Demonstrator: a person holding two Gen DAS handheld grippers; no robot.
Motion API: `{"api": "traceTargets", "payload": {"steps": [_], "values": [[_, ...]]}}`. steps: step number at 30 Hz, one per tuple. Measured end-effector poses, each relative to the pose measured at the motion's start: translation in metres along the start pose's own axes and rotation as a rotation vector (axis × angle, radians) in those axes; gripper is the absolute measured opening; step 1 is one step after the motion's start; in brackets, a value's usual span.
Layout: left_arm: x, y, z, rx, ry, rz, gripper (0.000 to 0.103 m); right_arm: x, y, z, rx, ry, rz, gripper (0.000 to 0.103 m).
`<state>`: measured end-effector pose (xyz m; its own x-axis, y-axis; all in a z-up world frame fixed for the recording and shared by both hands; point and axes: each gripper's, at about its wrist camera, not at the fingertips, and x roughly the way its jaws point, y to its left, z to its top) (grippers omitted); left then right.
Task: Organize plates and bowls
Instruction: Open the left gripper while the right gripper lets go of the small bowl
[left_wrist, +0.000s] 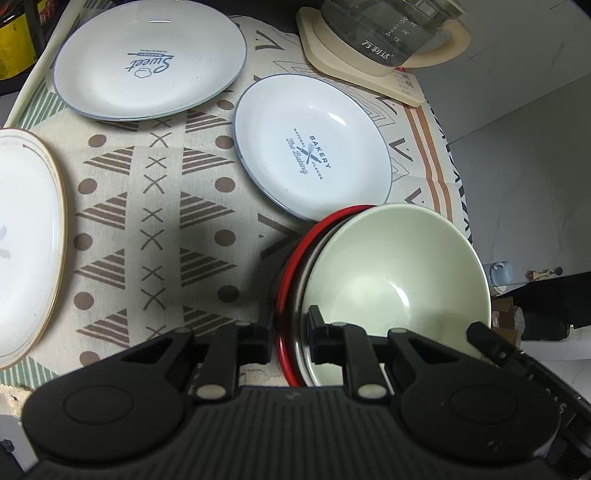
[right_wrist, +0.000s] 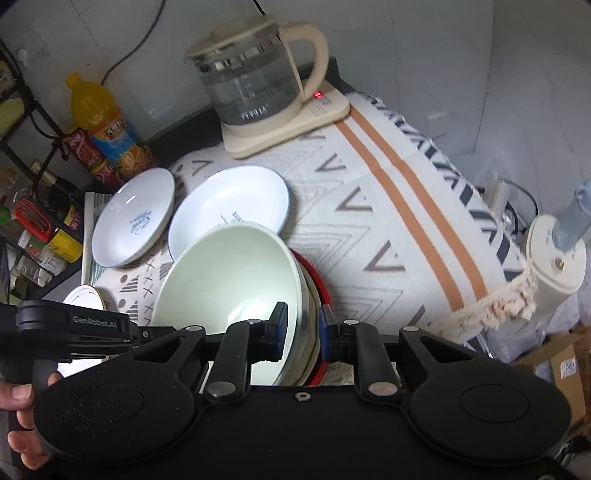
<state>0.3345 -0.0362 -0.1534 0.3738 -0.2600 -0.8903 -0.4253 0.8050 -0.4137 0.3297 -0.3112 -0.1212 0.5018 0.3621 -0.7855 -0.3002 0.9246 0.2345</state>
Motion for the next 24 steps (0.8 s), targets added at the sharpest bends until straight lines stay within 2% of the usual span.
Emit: {"api": "traceTargets", "payload": {"steps": [3,4,5,18,21,23,24], "values": [[0.000,0.001,0.000,-0.009,0.003,-0.006,0.016,-0.001,-0.001,0.003,-0.011,-0.017,0.008,0.016],[0.000,0.001,0.000,-0.009,0.003,-0.005,0.016,0.000,-0.001,0.003,-0.018,-0.018,0.008,0.009],[0.000,0.001,0.000,-0.009,0.003,-0.004,0.016,0.002,-0.001,0.002,-0.019,-0.018,0.005,0.007],[-0.009,-0.011,0.003,0.045,-0.011,0.037,0.018,0.021,-0.008,-0.007,0.004,0.022,0.005,0.005],[-0.011,-0.011,0.003,0.049,-0.003,0.037,0.027,0.019,-0.010,-0.007,0.035,0.026,0.019,0.010],[-0.013,-0.011,0.004,0.044,0.007,0.032,0.033,0.014,-0.009,-0.006,0.037,0.012,0.040,0.030],[-0.014,-0.011,0.004,0.043,0.003,0.028,0.036,0.011,-0.007,-0.005,0.029,0.005,0.044,0.035]]}}
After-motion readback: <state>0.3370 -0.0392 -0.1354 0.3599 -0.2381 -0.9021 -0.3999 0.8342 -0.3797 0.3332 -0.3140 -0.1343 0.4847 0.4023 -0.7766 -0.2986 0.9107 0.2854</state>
